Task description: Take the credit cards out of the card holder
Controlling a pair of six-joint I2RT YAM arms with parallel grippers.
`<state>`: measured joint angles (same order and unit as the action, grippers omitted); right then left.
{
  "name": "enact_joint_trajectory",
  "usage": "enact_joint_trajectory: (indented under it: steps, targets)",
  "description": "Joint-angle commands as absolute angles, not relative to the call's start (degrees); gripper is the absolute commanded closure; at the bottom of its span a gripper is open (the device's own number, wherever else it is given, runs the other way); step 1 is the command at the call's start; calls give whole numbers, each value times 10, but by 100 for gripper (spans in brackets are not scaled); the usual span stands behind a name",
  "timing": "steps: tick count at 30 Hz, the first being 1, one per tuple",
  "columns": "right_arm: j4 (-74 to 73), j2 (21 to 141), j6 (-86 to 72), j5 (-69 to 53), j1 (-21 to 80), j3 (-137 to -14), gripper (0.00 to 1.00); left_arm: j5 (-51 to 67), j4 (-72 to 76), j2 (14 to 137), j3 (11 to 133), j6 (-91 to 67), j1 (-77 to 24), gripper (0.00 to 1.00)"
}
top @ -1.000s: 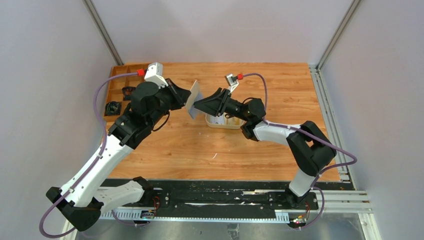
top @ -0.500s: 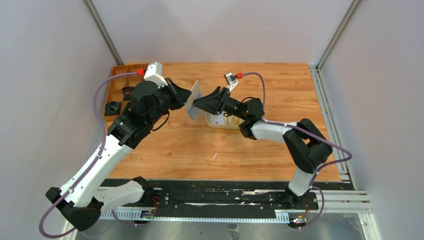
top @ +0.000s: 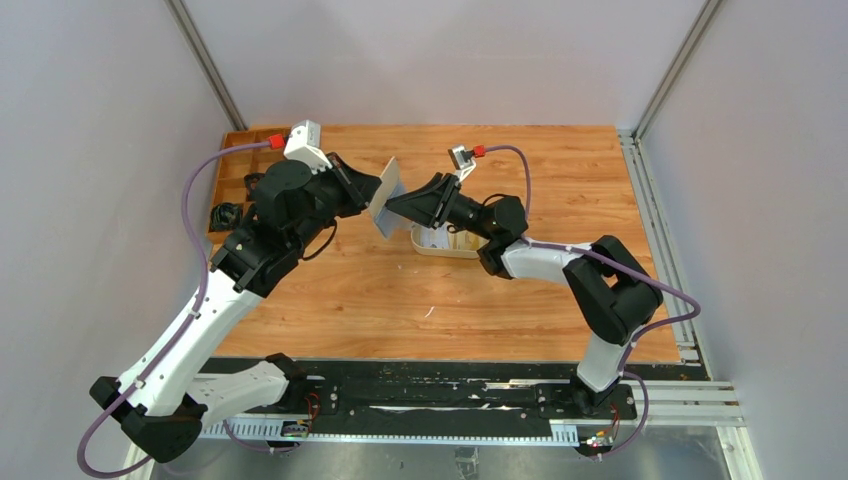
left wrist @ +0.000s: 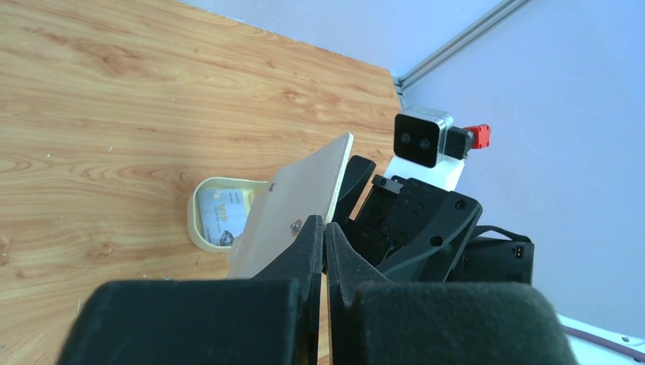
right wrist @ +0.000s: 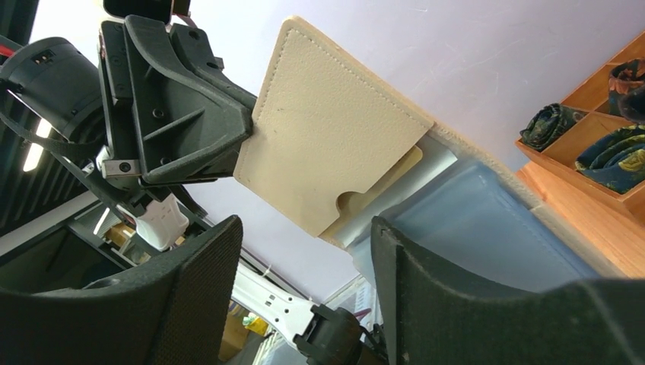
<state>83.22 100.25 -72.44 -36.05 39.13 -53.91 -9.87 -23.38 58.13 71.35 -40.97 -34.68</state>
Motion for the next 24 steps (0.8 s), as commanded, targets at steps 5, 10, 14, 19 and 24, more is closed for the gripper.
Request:
enact_joint_trajectory:
  steps: [5, 10, 14, 19, 24]
  targets:
    - [875, 1001, -735, -375, 385, -562, 43, -113, -233, 578, 710, -411, -343, 100]
    - [875, 1004, -737, -375, 385, -563, 45, -109, -227, 579, 701, -417, -343, 100]
    - [881, 1012, -742, -374, 385, -562, 45, -110, -227, 577, 700, -418, -342, 100]
    - [889, 1017, -751, -374, 385, -574, 47, -108, -228, 577, 697, -421, -341, 100]
    - [888, 1021, -759, -376, 385, -584, 55, -104, -222, 577, 683, -429, -341, 100]
